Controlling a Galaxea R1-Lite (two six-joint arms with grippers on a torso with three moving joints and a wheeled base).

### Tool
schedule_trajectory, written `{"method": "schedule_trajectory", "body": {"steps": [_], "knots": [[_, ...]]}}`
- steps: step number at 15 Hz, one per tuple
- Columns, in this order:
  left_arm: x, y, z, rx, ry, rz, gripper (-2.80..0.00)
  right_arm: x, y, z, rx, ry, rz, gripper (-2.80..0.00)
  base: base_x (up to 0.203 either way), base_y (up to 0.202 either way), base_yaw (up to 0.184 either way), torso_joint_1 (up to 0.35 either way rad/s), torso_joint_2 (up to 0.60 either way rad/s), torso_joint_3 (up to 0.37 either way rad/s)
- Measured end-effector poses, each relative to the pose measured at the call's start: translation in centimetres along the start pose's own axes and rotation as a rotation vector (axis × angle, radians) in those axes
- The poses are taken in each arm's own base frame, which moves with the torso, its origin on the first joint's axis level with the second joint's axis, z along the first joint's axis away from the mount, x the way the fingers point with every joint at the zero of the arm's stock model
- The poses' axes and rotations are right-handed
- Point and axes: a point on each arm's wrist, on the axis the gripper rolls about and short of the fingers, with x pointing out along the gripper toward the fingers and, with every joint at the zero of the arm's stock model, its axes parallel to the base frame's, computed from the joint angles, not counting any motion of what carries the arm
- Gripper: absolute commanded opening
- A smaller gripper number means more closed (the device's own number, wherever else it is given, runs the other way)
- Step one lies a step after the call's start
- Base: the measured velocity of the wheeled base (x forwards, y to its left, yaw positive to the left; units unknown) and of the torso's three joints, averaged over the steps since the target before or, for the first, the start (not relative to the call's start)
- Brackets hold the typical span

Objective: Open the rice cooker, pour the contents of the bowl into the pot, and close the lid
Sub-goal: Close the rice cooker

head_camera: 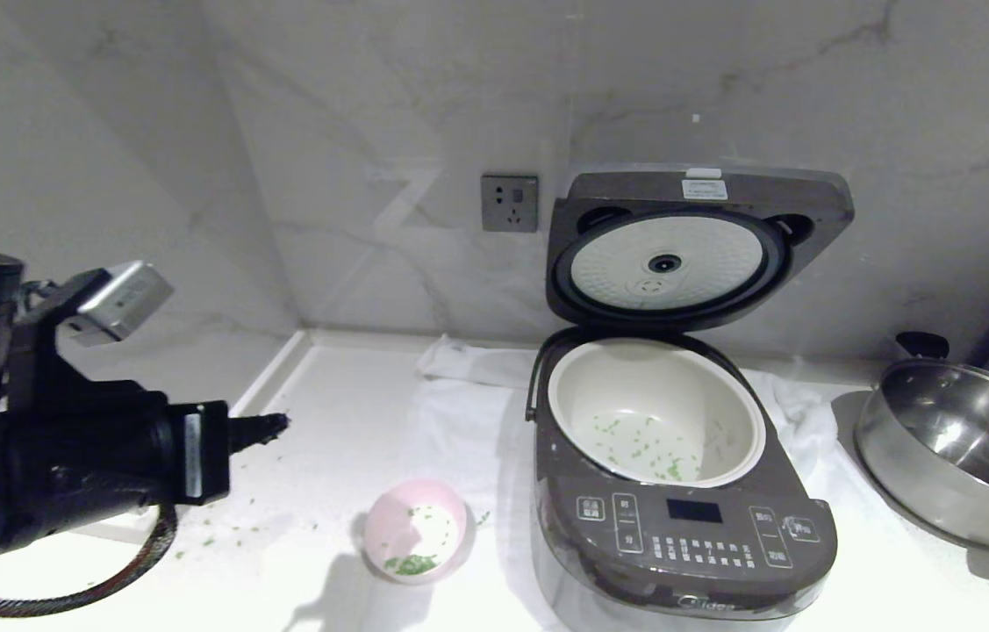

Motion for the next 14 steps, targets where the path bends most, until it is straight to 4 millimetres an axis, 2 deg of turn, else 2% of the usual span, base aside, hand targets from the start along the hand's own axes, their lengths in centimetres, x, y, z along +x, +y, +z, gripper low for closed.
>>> {"method": "schedule_trajectory", "body": {"steps": [4, 8, 12, 14], "knots": [[-6.3, 0.9, -0.5, 0.034, -0.25, 0.101, -2.8, 0.0, 0.0, 0.0, 0.0, 0.0, 0.0, -2.8, 0.0, 0.0, 0.0, 0.0, 0.0, 0.0], [-12.0, 2.7, -1.8, 0.114, -0.463, 0.218, -2.8, 0.0, 0.0, 0.0, 0.0, 0.0, 0.0, -2.8, 0.0, 0.0, 0.0, 0.0, 0.0, 0.0], [-16.2, 3.3, -4.3, 0.145, -0.637, 0.464, -2.8, 0.0, 0.0, 0.0, 0.0, 0.0, 0.0, -2.8, 0.0, 0.0, 0.0, 0.0, 0.0, 0.0], [-16.7, 3.5, -6.8, 0.141, -0.67, 0.557, -2.8, 0.0, 0.0, 0.0, 0.0, 0.0, 0.0, -2.8, 0.0, 0.0, 0.0, 0.0, 0.0, 0.0]]}}
